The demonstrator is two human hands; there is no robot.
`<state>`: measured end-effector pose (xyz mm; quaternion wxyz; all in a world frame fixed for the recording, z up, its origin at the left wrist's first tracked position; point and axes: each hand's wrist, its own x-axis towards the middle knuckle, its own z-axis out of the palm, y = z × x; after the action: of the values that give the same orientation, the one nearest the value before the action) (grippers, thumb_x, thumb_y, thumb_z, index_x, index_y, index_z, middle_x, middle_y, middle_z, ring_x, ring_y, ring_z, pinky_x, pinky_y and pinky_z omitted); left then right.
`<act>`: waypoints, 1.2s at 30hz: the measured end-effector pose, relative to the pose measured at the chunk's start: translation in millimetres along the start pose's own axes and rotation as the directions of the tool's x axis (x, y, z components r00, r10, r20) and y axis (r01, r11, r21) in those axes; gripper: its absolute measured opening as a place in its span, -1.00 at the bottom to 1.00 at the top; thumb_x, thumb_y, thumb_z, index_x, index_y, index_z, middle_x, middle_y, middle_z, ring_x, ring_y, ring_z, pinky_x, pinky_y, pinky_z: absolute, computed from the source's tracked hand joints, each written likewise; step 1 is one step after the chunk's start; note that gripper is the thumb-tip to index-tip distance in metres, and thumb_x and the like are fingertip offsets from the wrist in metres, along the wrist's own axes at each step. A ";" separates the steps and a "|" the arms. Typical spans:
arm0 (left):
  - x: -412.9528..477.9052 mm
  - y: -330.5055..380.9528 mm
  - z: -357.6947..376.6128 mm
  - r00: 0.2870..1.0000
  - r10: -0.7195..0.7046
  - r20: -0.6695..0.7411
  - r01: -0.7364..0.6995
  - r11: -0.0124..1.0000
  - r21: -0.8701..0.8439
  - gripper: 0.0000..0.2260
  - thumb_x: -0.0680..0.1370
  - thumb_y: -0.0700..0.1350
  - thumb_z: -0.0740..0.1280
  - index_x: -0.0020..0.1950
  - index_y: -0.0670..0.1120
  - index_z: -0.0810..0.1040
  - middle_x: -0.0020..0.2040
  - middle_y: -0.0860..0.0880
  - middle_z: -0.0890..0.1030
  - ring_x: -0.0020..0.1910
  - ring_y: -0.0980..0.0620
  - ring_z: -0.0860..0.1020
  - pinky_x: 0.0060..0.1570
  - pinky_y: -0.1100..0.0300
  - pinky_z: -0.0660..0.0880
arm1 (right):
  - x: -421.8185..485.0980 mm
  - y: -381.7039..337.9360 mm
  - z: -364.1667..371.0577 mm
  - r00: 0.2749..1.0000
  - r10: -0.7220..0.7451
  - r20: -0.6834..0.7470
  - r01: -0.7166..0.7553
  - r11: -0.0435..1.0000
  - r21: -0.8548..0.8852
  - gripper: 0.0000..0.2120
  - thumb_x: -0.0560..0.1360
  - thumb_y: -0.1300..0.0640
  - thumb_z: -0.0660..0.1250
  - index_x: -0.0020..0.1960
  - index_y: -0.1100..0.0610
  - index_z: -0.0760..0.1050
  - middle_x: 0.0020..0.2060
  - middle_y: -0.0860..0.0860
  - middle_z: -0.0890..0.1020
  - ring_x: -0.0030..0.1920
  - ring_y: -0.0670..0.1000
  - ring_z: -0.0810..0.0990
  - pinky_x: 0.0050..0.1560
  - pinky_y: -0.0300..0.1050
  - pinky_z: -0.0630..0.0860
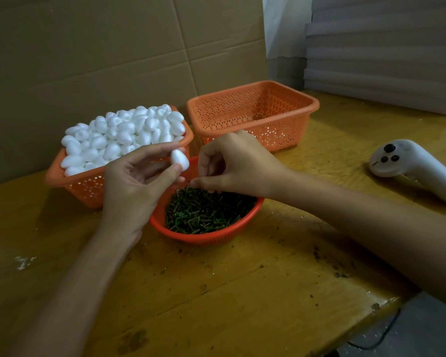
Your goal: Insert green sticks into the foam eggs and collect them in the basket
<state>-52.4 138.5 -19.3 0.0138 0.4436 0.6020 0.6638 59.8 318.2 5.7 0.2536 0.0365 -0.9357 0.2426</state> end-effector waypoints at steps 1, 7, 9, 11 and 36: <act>-0.4 -0.4 0.3 1.000 0.001 -0.005 -0.001 1.000 0.004 -0.71 0.53 -0.37 0.50 0.17 -0.06 0.71 0.13 -0.05 0.76 0.08 -0.08 0.75 -0.03 0.21 0.67 | 0.3 0.5 0.1 1.000 -0.003 0.003 0.003 1.000 0.000 -0.78 0.44 -0.04 0.59 -0.26 0.00 0.61 -0.43 -0.21 0.65 -0.30 -0.27 0.64 -0.10 -0.16 0.57; -1.4 -0.9 2.9 0.999 -0.014 -0.040 0.014 1.000 0.009 -0.71 0.47 -0.33 0.57 0.14 -0.09 0.72 0.07 -0.04 0.77 0.07 -0.07 0.75 0.05 0.20 0.66 | 0.4 2.7 1.3 1.000 -0.013 0.011 0.013 1.000 0.023 -0.77 0.44 -0.05 0.59 -0.25 0.04 0.63 -0.42 -0.19 0.67 -0.31 -0.28 0.65 -0.16 -0.26 0.53; -1.4 -0.5 2.6 0.999 -0.017 -0.040 0.017 1.000 0.009 -0.71 0.47 -0.32 0.57 0.15 -0.09 0.72 0.08 -0.05 0.77 0.07 -0.07 0.75 0.04 0.19 0.66 | 0.4 2.4 1.2 1.000 -0.009 0.018 0.008 0.999 0.038 -0.78 0.45 -0.03 0.59 -0.25 0.04 0.63 -0.42 -0.17 0.68 -0.32 -0.27 0.66 -0.16 -0.29 0.51; -1.3 0.0 2.4 0.999 -0.012 -0.036 0.013 1.000 0.007 -0.71 0.49 -0.34 0.56 0.16 -0.09 0.72 0.09 -0.05 0.77 0.08 -0.07 0.75 0.03 0.18 0.67 | 0.6 1.9 0.8 1.000 -0.005 0.026 0.004 0.999 0.046 -0.79 0.46 -0.02 0.58 -0.24 0.05 0.63 -0.42 -0.17 0.68 -0.32 -0.25 0.66 -0.17 -0.31 0.49; -1.2 0.6 2.1 1.000 0.000 -0.028 0.001 1.000 0.025 -0.72 0.46 -0.34 0.58 0.13 -0.19 0.65 0.10 -0.07 0.77 0.11 -0.11 0.74 0.09 0.16 0.66 | 1.3 7.0 3.9 0.999 -0.038 0.020 0.037 0.998 0.058 -0.79 0.46 0.00 0.57 -0.25 0.04 0.61 -0.44 -0.18 0.67 -0.36 -0.26 0.66 -0.20 -0.42 0.39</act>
<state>-50.1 139.3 -19.7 0.0001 0.4343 0.6105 0.6624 55.5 322.6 0.4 0.2468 0.0641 -0.9301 0.2643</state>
